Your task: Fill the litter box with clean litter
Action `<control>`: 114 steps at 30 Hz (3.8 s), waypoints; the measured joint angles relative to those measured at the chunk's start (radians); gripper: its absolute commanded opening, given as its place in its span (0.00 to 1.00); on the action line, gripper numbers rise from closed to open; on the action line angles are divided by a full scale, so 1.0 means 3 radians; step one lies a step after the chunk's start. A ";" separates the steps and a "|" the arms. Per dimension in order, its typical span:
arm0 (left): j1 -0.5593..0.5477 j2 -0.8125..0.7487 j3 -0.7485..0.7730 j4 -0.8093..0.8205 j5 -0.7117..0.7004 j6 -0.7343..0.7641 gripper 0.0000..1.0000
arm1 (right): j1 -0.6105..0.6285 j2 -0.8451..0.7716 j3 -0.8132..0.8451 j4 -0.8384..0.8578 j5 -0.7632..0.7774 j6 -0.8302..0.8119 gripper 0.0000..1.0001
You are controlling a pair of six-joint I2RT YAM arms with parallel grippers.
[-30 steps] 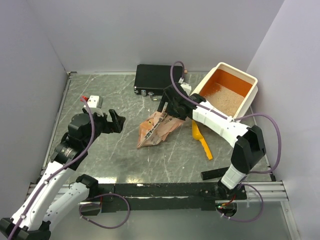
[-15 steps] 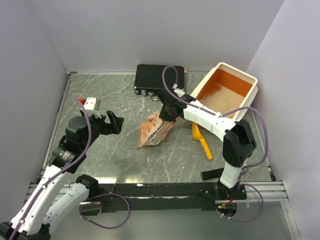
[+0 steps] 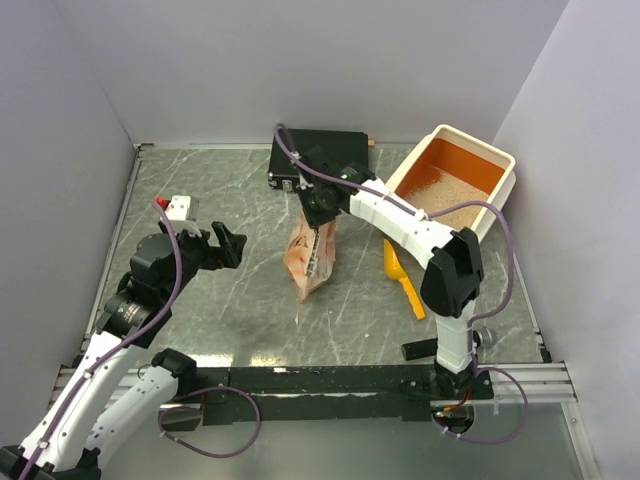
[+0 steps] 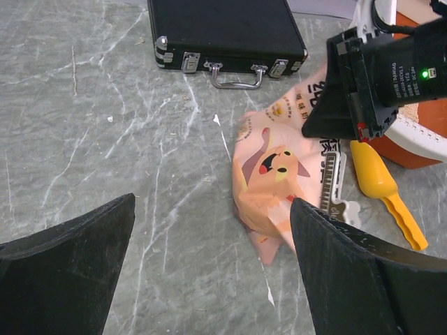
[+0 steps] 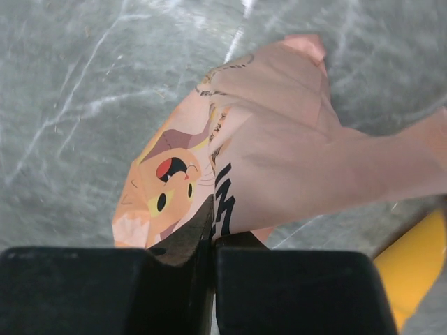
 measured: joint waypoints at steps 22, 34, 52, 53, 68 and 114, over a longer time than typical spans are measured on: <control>0.0001 -0.0103 -0.0004 -0.0004 -0.0081 -0.0003 0.97 | 0.0482 0.0476 0.0496 0.0042 -0.1185 -0.2115 0.75; 0.0001 -0.0102 -0.0022 -0.0001 -0.0065 -0.0003 0.97 | 0.0380 -0.1147 -0.1071 0.1044 -0.1026 -0.2059 0.78; 0.0132 -0.0038 -0.0023 0.0008 0.0130 -0.0011 0.97 | -0.0004 -0.1450 -0.1904 0.1221 -0.1333 -0.1878 0.76; 0.0142 -0.0034 -0.0023 0.0008 0.0136 -0.0011 0.97 | -0.0008 -0.1431 -0.1904 0.1235 -0.1368 -0.1873 0.75; 0.0198 0.0011 -0.0036 0.0027 0.0186 -0.0036 0.97 | -0.0008 -0.1259 -0.1904 0.1339 -0.1675 -0.1789 0.67; 0.0235 0.0008 -0.0037 0.0055 0.0244 -0.0075 0.97 | -0.0239 -0.1877 -0.2993 0.0276 0.0538 0.0132 0.00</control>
